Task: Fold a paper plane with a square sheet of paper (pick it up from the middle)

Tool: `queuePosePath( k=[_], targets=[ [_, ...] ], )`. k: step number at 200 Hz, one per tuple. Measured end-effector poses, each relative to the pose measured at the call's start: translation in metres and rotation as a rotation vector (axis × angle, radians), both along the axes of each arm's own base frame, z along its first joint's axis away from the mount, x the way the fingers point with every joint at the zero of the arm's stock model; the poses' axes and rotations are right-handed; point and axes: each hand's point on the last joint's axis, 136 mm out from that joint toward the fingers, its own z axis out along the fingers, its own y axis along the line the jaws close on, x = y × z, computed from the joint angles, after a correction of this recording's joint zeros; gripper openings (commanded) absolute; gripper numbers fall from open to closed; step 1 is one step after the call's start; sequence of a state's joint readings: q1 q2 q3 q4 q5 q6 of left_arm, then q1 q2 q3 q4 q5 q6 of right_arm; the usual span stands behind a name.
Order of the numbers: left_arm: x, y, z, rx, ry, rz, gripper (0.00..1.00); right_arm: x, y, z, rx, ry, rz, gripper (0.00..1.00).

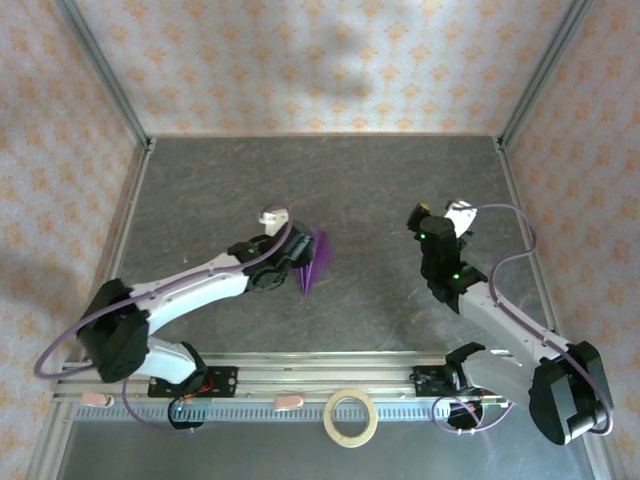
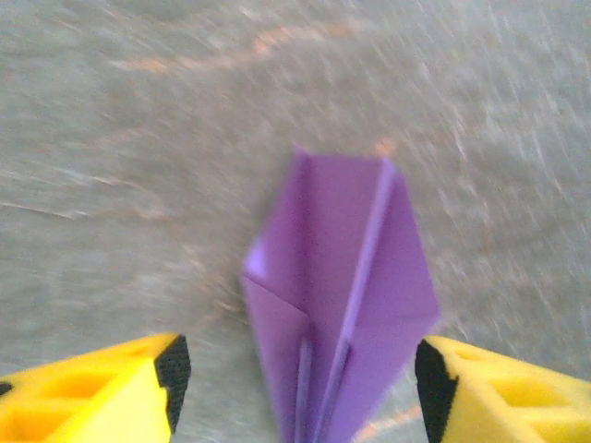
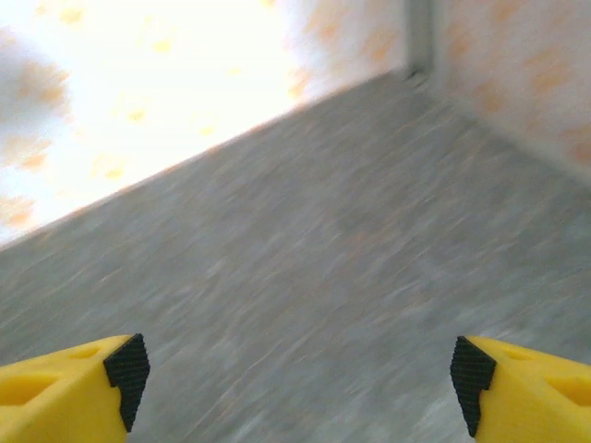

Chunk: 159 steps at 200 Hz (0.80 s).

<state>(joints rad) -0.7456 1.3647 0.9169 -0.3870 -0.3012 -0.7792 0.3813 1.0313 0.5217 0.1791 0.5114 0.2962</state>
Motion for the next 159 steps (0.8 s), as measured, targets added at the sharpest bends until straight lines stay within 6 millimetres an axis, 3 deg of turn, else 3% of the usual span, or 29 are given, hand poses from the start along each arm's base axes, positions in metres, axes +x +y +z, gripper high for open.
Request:
queuePosePath(
  k=[27,50,68,93,118,148,159],
  targets=[
    [0.008,0.082,0.015,0.083,-0.129,0.178,0.99,-0.008,-0.057,-0.048,-0.114,0.073,-0.146,0.88],
    [0.006,0.151,0.026,0.181,-0.229,0.349,0.99,-0.007,-0.070,-0.089,-0.149,0.158,-0.132,0.90],
    [0.002,0.201,0.028,0.247,-0.285,0.473,0.99,0.000,-0.066,-0.100,-0.160,0.156,-0.069,0.91],
    [-0.003,0.252,0.019,0.326,-0.299,0.595,0.99,0.014,-0.065,-0.085,-0.123,0.035,0.001,0.91],
    [0.002,0.276,0.011,0.390,-0.293,0.629,0.99,0.024,-0.068,-0.068,-0.086,-0.057,0.052,0.90],
    [0.017,0.268,-0.011,0.413,-0.342,0.533,0.99,0.030,-0.048,-0.060,-0.068,-0.161,0.168,0.91],
    [0.021,0.264,-0.023,0.423,-0.340,0.492,0.99,0.025,-0.045,-0.075,-0.063,-0.152,0.181,0.91]
  ],
)
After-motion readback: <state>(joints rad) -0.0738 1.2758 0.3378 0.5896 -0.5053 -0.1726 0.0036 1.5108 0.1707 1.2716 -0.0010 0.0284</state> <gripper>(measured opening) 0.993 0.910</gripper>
